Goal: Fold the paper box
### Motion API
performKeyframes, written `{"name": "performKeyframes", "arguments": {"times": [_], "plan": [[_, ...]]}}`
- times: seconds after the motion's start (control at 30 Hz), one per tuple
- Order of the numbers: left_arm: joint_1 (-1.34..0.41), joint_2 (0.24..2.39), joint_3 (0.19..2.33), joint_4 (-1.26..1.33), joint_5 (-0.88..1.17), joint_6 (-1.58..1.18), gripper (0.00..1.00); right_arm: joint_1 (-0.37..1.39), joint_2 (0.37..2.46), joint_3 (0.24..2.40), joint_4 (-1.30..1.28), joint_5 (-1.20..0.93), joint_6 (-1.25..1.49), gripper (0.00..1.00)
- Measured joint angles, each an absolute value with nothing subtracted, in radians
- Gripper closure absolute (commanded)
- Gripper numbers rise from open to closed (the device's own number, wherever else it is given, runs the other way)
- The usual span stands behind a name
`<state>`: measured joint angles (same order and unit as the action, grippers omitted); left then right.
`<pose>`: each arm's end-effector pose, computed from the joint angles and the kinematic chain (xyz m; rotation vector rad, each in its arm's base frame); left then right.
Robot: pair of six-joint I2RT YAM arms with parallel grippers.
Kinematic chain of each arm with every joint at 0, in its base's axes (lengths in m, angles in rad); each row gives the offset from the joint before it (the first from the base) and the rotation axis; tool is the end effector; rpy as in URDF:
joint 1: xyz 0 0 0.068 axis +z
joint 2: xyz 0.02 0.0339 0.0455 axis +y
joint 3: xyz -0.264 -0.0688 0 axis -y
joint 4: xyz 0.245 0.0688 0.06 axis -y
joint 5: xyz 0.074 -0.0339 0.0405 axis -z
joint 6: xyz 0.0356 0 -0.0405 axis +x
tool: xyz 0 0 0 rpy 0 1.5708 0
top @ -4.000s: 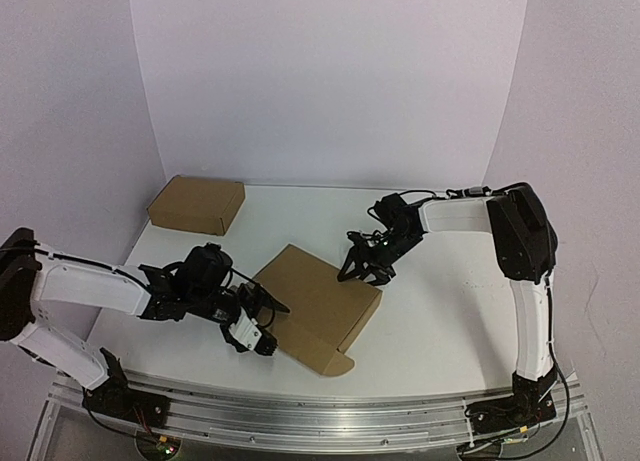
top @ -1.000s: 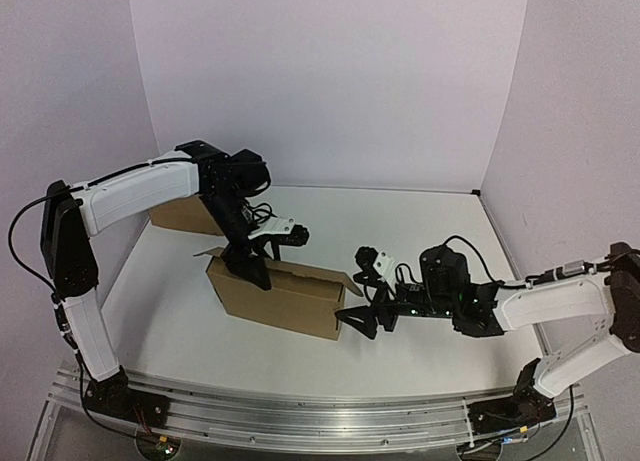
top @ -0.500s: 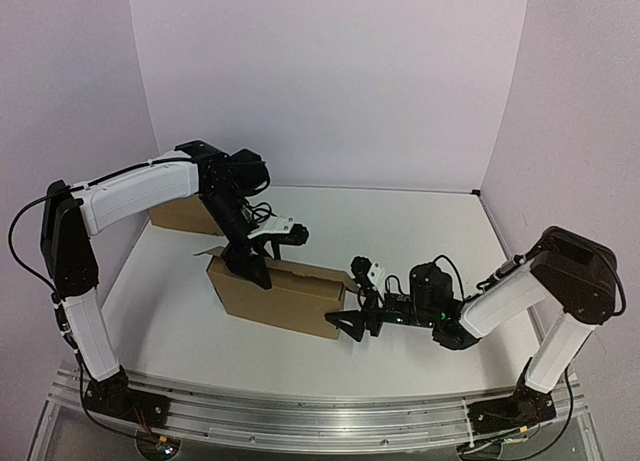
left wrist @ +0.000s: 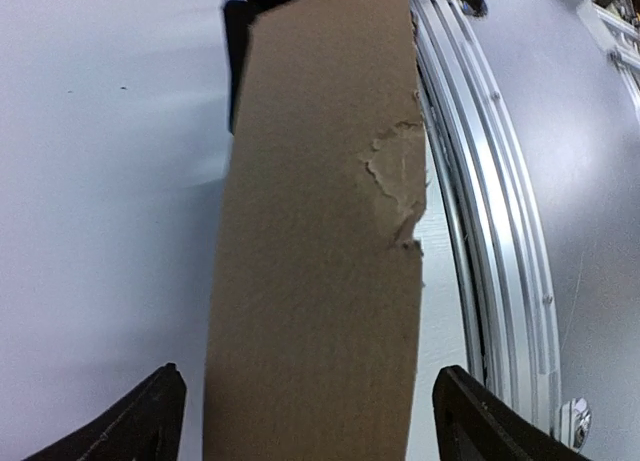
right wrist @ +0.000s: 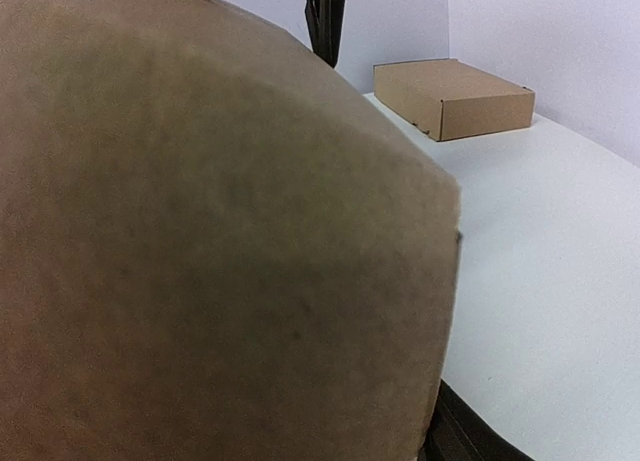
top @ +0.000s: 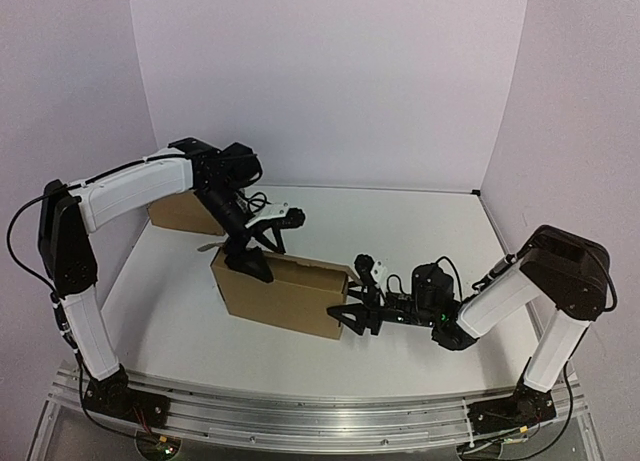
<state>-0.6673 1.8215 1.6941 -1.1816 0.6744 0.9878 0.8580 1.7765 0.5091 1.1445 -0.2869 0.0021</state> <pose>0.2710 -0.2418 0.2993 2.0359 1.7048 -0.8623 0.1962 0.2424 0.1428 -0.9318 1.5031 0.8769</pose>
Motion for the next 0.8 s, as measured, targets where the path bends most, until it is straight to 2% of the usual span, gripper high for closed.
{"name": "performKeyframes", "arguments": {"times": [0.1, 0.2, 0.37, 0.57, 0.8], "plan": [[-0.602, 1.780, 1.696, -1.138, 0.738, 0.928, 0.01, 0.855, 1.771, 0.503, 1.141, -0.283, 0.010, 0.41], [-0.529, 1.705, 1.696, -1.087, 0.757, 0.849, 0.01, 0.853, 1.764, 0.503, 1.134, -0.269, 0.013, 0.41], [-0.447, 1.568, 1.686, -1.025, 0.642, 0.792, 0.16, 0.853, 1.760, 0.503, 1.123, -0.255, 0.013, 0.41], [-0.366, 1.578, 1.726, -1.069, 0.469, 0.868, 0.44, 0.853, 1.753, 0.503, 1.101, -0.252, 0.012, 0.42], [-0.365, 1.723, 1.789, -1.254, 0.436, 0.974, 0.49, 0.853, 1.727, 0.503, 1.065, -0.242, 0.012, 0.43]]}}
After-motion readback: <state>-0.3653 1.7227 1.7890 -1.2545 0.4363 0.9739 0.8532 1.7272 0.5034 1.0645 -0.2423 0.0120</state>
